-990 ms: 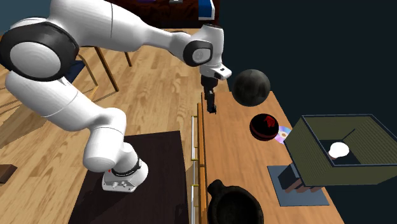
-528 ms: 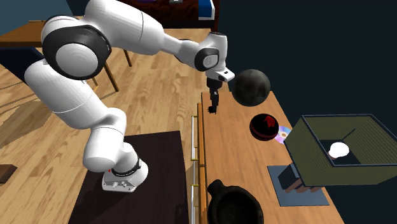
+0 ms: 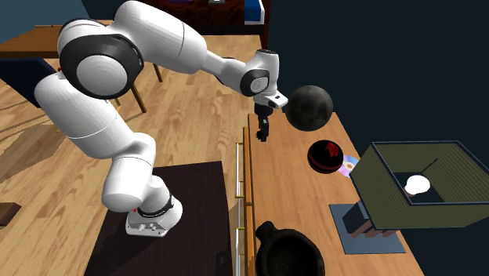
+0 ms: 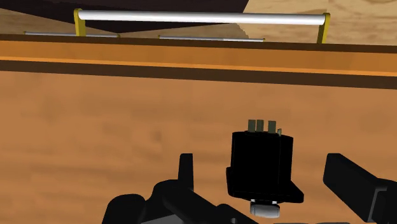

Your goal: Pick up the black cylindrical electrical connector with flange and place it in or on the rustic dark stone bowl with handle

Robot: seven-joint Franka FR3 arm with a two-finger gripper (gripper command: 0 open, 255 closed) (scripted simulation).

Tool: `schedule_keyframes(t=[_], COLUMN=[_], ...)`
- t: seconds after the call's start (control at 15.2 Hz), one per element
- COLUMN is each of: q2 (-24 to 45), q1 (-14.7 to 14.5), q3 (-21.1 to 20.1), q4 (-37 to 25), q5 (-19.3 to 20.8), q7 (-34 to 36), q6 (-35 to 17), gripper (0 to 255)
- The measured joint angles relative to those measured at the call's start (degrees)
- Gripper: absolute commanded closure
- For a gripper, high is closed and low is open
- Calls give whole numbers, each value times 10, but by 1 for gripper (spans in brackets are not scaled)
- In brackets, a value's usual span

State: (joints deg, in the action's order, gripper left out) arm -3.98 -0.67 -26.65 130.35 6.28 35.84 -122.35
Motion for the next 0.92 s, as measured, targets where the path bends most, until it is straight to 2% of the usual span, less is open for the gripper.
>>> schedule_keyframes(t=[0.2,0.26,0.92], q2=[0,0,0], q1=[0,0,0], q3=[0,0,0], q4=[0,0,0], q5=[0,0,0], q7=[0,0,0], q6=[-1,-1,-1], gripper=[0,255,255])
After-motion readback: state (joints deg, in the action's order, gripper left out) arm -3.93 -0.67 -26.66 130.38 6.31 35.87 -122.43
